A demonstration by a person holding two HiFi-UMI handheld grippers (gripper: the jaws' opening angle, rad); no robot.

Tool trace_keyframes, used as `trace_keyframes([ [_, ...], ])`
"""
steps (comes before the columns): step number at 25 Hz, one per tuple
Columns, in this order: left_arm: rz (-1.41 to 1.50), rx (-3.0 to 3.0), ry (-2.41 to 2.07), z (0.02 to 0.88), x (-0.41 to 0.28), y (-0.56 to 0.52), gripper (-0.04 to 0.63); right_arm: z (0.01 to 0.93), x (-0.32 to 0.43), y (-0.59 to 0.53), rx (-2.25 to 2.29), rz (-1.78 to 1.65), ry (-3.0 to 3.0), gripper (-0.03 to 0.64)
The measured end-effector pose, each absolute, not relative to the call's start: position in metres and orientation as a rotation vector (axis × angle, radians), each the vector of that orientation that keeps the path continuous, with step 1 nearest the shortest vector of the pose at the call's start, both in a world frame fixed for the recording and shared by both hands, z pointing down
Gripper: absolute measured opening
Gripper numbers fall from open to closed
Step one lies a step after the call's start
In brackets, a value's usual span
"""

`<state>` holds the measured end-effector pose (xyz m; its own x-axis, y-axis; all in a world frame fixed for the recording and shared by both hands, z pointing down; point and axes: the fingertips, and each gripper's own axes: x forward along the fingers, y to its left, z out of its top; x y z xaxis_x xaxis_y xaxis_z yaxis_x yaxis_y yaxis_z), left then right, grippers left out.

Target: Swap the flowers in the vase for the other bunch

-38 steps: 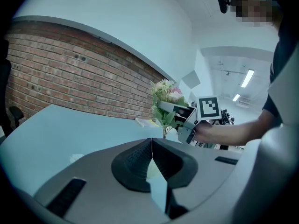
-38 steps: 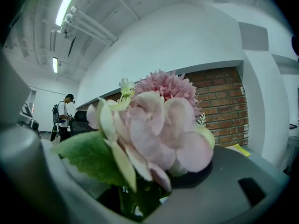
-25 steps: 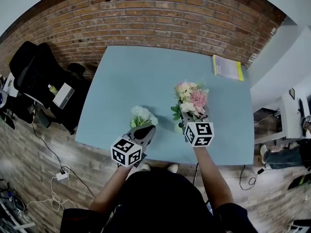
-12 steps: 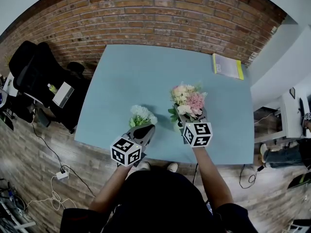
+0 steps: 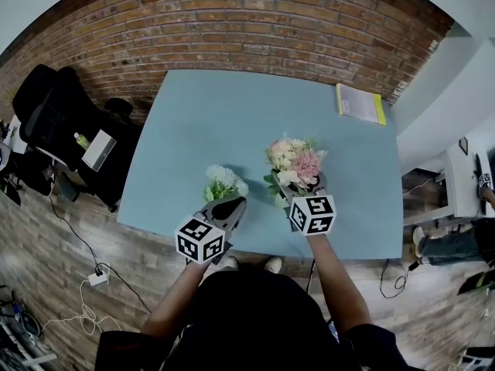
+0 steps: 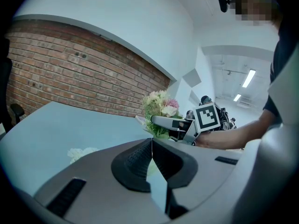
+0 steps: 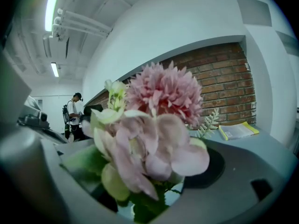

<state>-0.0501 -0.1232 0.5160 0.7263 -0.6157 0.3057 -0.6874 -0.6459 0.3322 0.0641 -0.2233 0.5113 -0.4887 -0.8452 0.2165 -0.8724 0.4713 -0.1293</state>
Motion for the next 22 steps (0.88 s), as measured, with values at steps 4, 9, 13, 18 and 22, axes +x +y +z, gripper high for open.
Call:
trace_keyframes([
  [4, 0.227, 2.501, -0.998, 0.516, -0.05, -0.122, 0.009, 0.513, 0.064, -0.22, 1.511, 0.35, -2.585, 0.414],
  [9, 0.227, 2.5, -0.994, 0.516, -0.047, -0.118, 0.009, 0.514, 0.066, -0.216, 1.51, 0.366, -2.588, 0.425],
  [13, 0.225, 2.499, -0.992, 0.516, -0.048, -0.117, 0.009, 0.514, 0.065, -0.215, 1.51, 0.377, -2.59, 0.434],
  [18, 0.22, 2.495, -0.993, 0.516, -0.049, -0.114, 0.01, 0.513, 0.065, -0.213, 1.515, 0.383, -2.591, 0.436],
  [22, 0.222, 2.5, -0.986, 0.515, -0.051, -0.112, 0.01, 0.511, 0.065, -0.211, 1.517, 0.385, -2.589, 0.434],
])
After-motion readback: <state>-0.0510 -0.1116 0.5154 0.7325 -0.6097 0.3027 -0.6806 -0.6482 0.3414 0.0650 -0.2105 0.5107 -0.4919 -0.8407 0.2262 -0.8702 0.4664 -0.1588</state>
